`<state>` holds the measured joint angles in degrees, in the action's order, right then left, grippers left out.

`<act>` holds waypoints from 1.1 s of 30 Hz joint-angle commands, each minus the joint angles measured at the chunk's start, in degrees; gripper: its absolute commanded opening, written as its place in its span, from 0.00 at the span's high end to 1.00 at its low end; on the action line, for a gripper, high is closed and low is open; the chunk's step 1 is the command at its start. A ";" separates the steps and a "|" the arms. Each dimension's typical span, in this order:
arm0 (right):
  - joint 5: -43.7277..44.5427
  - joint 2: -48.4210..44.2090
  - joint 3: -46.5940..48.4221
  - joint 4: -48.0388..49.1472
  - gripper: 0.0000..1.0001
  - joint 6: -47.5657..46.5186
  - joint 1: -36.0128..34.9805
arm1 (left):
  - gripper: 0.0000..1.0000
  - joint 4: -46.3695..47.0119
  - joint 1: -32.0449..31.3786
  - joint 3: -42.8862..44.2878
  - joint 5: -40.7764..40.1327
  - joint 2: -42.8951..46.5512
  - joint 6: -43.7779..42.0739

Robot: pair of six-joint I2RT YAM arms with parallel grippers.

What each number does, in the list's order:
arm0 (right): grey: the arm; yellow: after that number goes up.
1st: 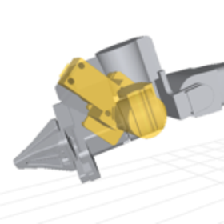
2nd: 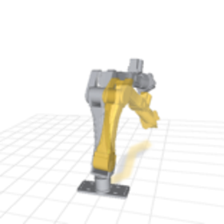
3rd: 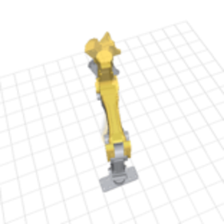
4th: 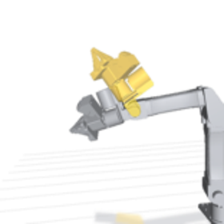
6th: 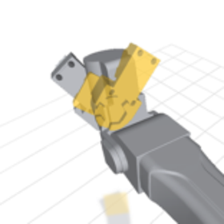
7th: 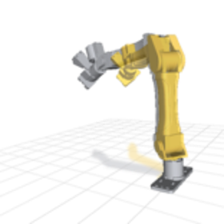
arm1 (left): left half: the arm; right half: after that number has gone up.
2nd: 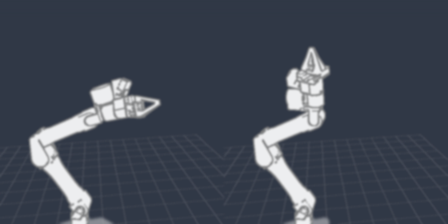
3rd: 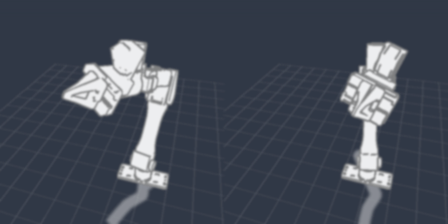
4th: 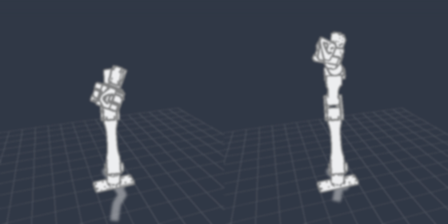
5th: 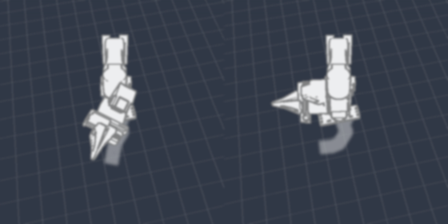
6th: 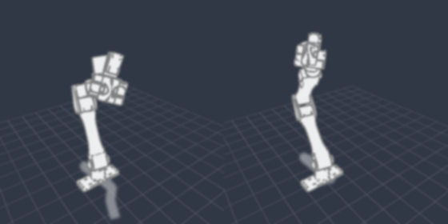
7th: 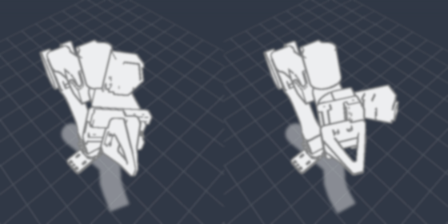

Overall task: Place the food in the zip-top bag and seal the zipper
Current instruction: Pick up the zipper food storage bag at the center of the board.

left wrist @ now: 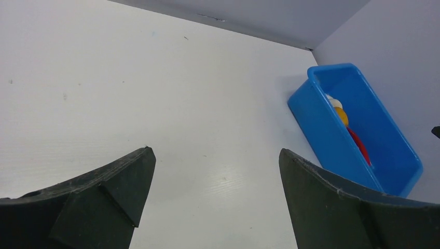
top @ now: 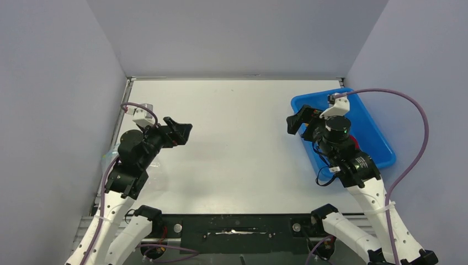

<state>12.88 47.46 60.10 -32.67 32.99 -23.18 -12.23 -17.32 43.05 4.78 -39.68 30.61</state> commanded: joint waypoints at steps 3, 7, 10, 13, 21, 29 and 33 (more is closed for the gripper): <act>1.69 -2.31 1.09 2.44 0.02 -0.73 0.33 | 0.08 3.18 -0.27 2.47 -4.55 1.95 -1.34; 1.17 -2.47 1.63 1.23 0.02 0.28 0.41 | 0.09 1.99 -0.27 2.85 -7.34 0.78 -1.67; 0.59 -3.12 1.35 1.29 0.02 0.65 0.41 | 0.09 -0.10 -0.27 3.67 -11.51 -0.81 -2.39; 0.40 -3.58 1.08 1.47 0.02 0.58 0.38 | 0.10 -2.77 -0.28 4.51 -17.79 -3.11 -2.57; -1.85 -2.53 2.66 0.03 0.02 0.04 0.37 | 0.19 -12.20 1.19 8.06 -33.08 -16.27 1.86; -3.25 -0.61 2.13 -1.34 0.02 -0.65 0.37 | 0.42 -16.47 8.47 11.09 -39.87 -28.76 8.31; -2.79 -0.49 2.09 -2.25 0.02 -1.33 0.35 | 0.48 -16.39 15.24 11.40 -39.03 -33.87 9.12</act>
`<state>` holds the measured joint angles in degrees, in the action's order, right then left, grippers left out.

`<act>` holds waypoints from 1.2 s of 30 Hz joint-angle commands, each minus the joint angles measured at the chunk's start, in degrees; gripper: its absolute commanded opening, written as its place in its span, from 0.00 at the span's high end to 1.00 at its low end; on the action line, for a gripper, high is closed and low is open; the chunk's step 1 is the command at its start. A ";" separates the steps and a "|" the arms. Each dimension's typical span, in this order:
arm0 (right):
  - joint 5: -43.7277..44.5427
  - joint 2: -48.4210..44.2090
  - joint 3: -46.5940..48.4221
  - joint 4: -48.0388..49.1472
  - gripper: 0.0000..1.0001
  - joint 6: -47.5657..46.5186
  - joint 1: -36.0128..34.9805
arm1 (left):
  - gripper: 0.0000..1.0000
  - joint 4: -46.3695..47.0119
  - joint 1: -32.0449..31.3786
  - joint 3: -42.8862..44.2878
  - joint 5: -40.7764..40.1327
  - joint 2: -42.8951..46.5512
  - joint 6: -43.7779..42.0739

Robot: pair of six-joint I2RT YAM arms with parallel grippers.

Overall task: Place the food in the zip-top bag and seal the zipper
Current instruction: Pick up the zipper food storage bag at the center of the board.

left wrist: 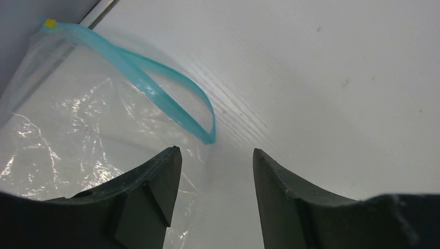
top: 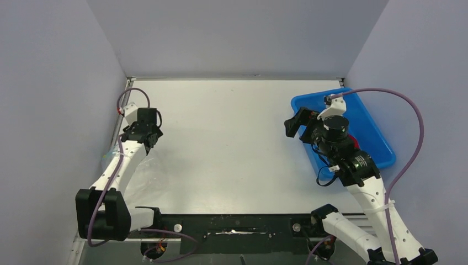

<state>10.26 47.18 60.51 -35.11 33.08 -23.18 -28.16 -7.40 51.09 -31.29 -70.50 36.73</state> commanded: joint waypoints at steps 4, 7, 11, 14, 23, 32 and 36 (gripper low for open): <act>0.32 -1.21 1.33 0.42 0.02 -2.58 0.41 | 0.48 -0.40 8.50 4.35 -3.93 -7.45 4.50; 1.12 -2.33 1.23 0.34 0.02 -3.01 0.39 | 0.48 -1.57 8.69 6.35 -5.98 -10.02 5.53; 0.97 -3.39 1.10 0.57 0.02 -3.07 0.34 | 0.46 -2.59 8.97 7.79 -7.24 -12.44 5.91; 1.22 -3.96 1.10 0.36 0.02 -3.02 0.39 | 0.43 -4.48 9.07 7.97 -8.24 -13.78 8.02; 0.98 -5.46 -0.10 -0.22 0.02 -1.40 0.40 | 0.42 -5.88 9.63 8.14 -8.03 -17.32 10.60; -0.88 -5.19 0.08 -1.36 0.02 -1.17 0.39 | 1.00 -0.52 9.69 4.74 -3.27 -12.79 7.36; -1.90 -5.89 -0.48 -0.72 0.02 -1.18 0.41 | 1.00 -0.25 9.68 4.65 -1.28 -11.20 6.67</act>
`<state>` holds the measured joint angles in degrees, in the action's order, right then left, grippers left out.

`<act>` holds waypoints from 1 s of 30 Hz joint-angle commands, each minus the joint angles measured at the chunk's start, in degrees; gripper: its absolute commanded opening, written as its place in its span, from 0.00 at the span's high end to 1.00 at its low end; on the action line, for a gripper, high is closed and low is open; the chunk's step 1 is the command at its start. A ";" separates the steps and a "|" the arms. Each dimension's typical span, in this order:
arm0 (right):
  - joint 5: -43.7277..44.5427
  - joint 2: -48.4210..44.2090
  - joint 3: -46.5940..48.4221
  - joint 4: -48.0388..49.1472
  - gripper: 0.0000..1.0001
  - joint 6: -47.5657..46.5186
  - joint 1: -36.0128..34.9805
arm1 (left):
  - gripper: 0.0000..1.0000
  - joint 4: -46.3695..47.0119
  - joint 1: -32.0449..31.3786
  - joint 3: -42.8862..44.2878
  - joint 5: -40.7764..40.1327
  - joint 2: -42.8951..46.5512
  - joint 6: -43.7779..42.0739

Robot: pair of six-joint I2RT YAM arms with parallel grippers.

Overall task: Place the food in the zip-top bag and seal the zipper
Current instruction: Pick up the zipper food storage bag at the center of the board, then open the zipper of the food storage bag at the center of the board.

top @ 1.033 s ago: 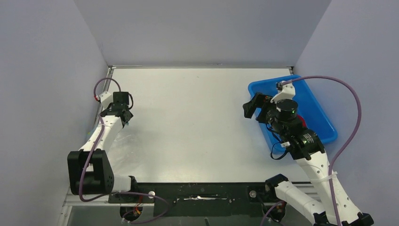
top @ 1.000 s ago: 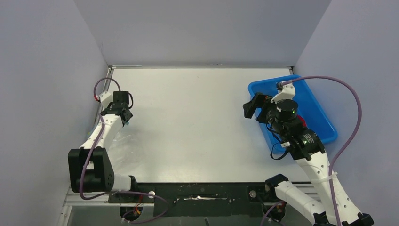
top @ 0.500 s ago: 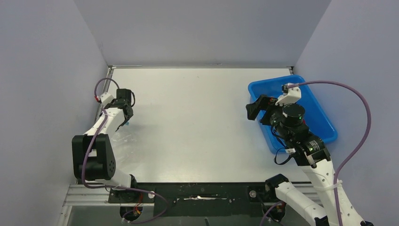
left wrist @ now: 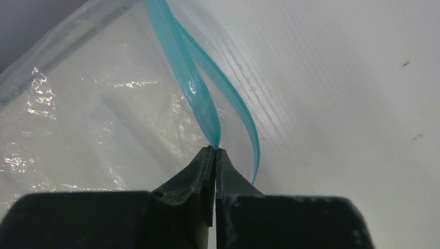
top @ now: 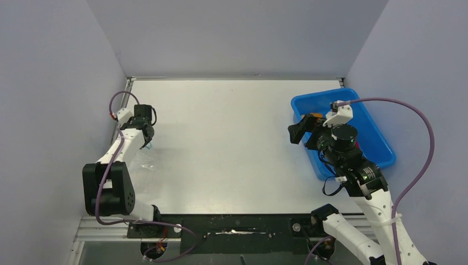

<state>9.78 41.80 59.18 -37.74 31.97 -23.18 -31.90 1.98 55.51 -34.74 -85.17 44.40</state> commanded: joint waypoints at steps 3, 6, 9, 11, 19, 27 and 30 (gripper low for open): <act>-1.88 -0.39 0.41 2.15 0.02 0.52 0.36 | 1.00 4.13 0.22 -0.08 5.76 4.86 -2.92; -2.33 0.41 0.86 2.12 0.02 0.94 0.36 | 1.00 5.20 0.14 -0.73 11.77 6.84 -4.90; -2.33 1.50 1.49 1.86 0.02 1.59 0.41 | 1.00 6.76 -0.37 -1.30 18.28 9.13 -7.83; -2.31 2.15 1.64 1.84 0.02 2.05 0.35 | 1.00 7.50 -1.12 -1.57 21.41 10.84 -8.72; -6.10 4.27 1.55 3.11 0.00 5.91 0.39 | 1.00 9.38 -7.40 -1.26 30.58 17.01 -12.04; -11.78 7.60 -0.12 7.44 0.08 10.17 0.25 | 1.00 12.23 -16.05 0.90 38.98 21.69 -13.71; -15.13 9.85 -0.37 9.97 0.17 11.39 0.25 | 1.00 16.06 -17.36 -0.46 44.43 23.87 -13.63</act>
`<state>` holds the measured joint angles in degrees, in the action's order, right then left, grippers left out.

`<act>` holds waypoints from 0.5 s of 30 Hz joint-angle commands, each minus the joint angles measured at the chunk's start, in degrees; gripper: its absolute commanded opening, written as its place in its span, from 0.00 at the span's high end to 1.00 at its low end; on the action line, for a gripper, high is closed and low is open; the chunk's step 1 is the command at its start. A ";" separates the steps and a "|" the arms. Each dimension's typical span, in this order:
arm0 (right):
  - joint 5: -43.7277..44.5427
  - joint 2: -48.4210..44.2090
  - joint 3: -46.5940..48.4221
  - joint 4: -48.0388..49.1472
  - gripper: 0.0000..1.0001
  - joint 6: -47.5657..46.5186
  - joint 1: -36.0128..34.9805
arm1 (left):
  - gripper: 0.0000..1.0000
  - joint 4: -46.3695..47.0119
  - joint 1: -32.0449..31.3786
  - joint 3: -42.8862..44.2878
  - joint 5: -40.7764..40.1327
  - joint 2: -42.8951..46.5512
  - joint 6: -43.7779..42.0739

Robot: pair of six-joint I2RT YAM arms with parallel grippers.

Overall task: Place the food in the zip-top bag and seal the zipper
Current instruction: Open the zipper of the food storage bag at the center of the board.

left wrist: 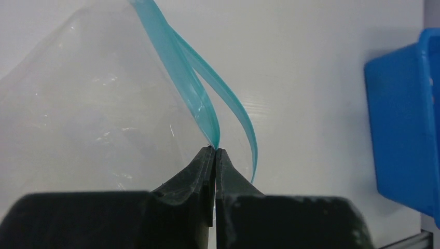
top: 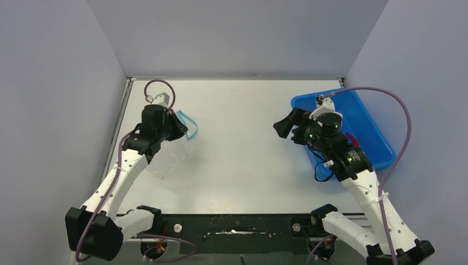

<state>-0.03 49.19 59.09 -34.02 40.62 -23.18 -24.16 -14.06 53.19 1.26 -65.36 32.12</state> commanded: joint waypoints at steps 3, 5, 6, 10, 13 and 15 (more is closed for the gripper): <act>-8.10 4.56 -0.97 9.08 0.28 4.92 -0.10 | 1.00 13.65 -2.42 -0.66 14.11 5.84 -0.53; -9.22 6.11 -1.04 10.65 0.35 6.86 -0.50 | 1.00 15.82 -3.28 -1.95 16.98 6.69 -0.27; -9.58 6.97 -1.00 11.37 0.38 7.57 -0.81 | 1.00 16.42 -3.85 -2.36 17.78 6.91 -0.11; -9.37 9.94 -1.06 15.49 0.49 9.85 -3.11 | 1.00 19.18 -7.38 -3.35 20.04 8.00 -0.22; -8.58 13.19 0.03 16.95 0.54 12.03 -5.36 | 1.00 21.15 -11.52 -4.62 19.71 8.57 -1.38; -7.15 15.48 1.03 17.14 0.54 14.48 -6.80 | 1.00 21.35 -13.69 -4.88 18.25 8.42 -2.09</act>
<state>-7.81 61.60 58.04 -22.26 50.24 -27.66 -9.28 -23.99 48.51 18.35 -58.57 32.05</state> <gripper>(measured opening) 0.465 0.011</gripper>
